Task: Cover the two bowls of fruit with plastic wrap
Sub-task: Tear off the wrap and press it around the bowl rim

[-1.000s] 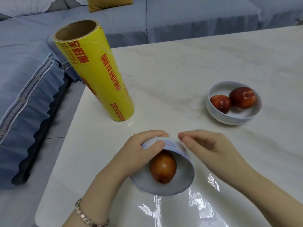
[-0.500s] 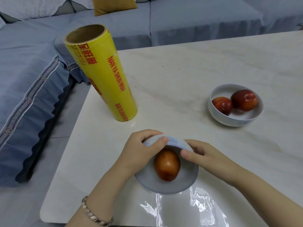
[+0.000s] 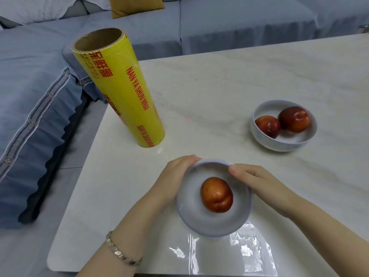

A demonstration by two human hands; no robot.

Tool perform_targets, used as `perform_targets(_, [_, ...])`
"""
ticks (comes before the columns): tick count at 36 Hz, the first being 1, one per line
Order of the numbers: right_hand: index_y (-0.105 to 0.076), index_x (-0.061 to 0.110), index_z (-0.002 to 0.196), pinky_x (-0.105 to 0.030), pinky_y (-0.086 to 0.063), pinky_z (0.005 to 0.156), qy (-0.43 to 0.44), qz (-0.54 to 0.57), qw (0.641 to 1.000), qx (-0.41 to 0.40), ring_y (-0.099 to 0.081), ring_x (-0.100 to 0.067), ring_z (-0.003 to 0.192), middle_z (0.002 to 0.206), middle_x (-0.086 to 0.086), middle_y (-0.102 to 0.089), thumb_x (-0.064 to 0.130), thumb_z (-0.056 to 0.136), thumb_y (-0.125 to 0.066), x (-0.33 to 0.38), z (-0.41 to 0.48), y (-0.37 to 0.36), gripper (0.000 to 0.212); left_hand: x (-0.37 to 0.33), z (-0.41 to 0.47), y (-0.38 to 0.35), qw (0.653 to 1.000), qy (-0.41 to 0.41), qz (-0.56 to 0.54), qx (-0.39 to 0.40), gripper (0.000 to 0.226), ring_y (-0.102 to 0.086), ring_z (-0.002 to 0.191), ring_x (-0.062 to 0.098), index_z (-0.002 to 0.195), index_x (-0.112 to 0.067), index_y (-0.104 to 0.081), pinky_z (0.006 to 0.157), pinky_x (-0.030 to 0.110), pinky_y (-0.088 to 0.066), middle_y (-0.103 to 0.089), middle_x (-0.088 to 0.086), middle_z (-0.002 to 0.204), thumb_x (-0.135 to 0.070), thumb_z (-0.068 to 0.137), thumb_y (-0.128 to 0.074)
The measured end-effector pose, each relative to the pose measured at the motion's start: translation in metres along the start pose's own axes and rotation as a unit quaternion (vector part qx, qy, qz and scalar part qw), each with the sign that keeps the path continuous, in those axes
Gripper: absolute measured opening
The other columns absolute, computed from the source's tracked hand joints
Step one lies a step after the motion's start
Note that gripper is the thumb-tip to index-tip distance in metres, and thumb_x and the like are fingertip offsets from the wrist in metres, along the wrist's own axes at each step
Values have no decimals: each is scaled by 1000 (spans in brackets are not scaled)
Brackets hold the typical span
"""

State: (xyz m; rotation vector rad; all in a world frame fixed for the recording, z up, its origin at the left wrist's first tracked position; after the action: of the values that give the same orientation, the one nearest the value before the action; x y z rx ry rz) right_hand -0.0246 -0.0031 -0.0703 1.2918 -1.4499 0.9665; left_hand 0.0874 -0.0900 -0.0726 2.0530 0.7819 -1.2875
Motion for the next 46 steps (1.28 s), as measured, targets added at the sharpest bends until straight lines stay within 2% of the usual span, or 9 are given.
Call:
perform_targets(4, [-69,12,85,-18,-46,75,-7,-59,998,30,-60,-4,77,80,0,-68,52,81,-56,1,5,-1,42,-6,1,-9,1000,-13,25,10,34,-60,73,12,72,-17,-67,73,28,-46,-66,-2,75,-46,87,-57])
perform_targets(6, [-70,17,97,-13,-48,78,-4,-64,998,8,-64,-1,87,92,6,-73,52,76,-60,5,5,7,42,-9,1,-11,999,-40,35,5,32,-59,69,7,64,-24,-67,70,25,-46,-65,-10,68,-48,83,-57])
perform_targets(8, [-70,24,94,-5,-46,73,10,-54,997,-49,-64,7,83,91,14,-72,48,67,-60,11,3,23,37,-10,0,-10,997,-58,42,-2,31,-57,65,2,58,-31,-66,68,22,-43,-62,-16,61,-48,82,-56])
perform_targets(12, [-72,20,78,-5,-44,65,16,-115,991,-74,-60,7,67,76,11,-71,25,79,-67,20,4,38,7,-8,-2,-6,996,-75,41,-11,40,-54,59,-1,54,-34,-63,62,17,-40,-58,-17,56,-37,92,-51])
perform_targets(25, [-72,8,84,-16,-44,62,-135,-159,973,95,-50,-9,67,75,-5,-60,24,85,-61,17,16,12,19,-12,-4,-13,992,-116,40,16,22,-60,73,-2,65,-32,-68,67,12,-43,-66,-18,70,-48,76,-57])
perform_targets(31, [-59,9,71,-15,-52,62,-151,-76,985,43,-57,-9,61,70,-2,-63,11,93,-48,18,15,23,25,-14,-3,-14,989,-140,51,18,30,-60,76,0,69,-30,-68,70,13,-46,-66,-16,73,-56,70,-53])
perform_targets(39, [-47,14,70,-17,-36,53,-154,-64,986,-2,-40,-5,47,57,4,-48,14,97,-41,5,18,21,27,-14,-4,-15,986,-151,59,24,43,-56,73,5,76,-13,-65,69,19,-45,-63,6,75,-53,72,-52])
perform_targets(43, [-54,18,48,-18,-34,49,-206,-42,977,35,-38,-6,42,46,4,-46,27,91,-54,-4,15,19,44,-15,-5,-15,987,-148,60,24,42,-59,77,6,80,-13,-66,71,21,-48,-67,8,82,-52,72,-53])
perform_targets(46, [-64,15,61,-15,-35,42,-257,-50,964,51,-40,-8,43,47,5,-46,37,80,-66,-7,10,22,29,-14,-4,-17,987,-144,64,29,41,-62,80,9,80,-14,-69,74,24,-49,-69,5,85,-52,73,-54])
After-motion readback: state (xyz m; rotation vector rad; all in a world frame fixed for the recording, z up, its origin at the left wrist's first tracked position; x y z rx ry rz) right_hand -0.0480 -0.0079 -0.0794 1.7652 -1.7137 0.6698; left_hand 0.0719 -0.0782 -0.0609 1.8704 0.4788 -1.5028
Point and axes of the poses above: each hand's wrist, its own z-axis towards the middle knuckle, its own y-axis out of the back of the hand, x = y × z, the point moved 10 cm from there along z, towards the middle knuckle
